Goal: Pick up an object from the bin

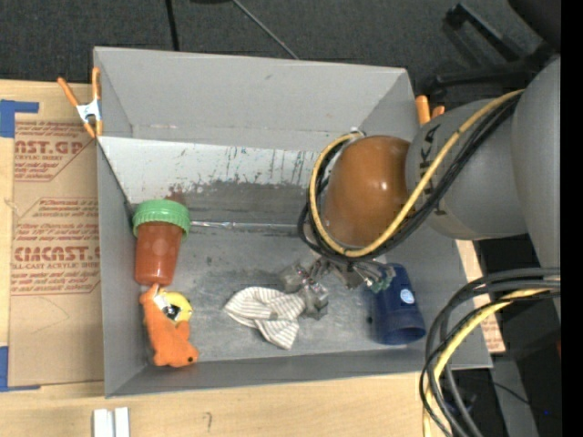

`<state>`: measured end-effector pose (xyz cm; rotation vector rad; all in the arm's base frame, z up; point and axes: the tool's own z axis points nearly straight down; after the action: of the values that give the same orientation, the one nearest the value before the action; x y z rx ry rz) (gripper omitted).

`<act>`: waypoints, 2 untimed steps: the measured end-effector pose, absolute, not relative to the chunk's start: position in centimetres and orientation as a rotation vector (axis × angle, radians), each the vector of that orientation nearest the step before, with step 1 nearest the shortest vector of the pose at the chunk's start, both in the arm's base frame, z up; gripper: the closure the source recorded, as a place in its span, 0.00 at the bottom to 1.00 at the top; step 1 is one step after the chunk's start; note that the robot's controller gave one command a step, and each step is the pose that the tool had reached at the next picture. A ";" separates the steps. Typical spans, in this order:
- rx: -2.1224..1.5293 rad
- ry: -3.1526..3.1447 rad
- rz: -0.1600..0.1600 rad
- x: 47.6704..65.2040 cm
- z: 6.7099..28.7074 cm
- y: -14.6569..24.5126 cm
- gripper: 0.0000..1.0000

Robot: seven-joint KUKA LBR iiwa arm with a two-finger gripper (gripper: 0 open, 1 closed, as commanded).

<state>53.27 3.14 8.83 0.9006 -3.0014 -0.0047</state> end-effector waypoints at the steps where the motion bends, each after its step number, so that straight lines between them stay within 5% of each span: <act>1: 0.901 -3.005 -0.003 53.3 11.1 3.2 1.00; 2: 0.903 -3.012 0.000 53.5 12.8 3.2 1.00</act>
Offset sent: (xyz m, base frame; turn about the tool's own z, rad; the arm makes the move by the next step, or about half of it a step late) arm -0.0002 0.0001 0.0478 0.0000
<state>53.46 3.20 12.78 0.9031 -3.0121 0.0002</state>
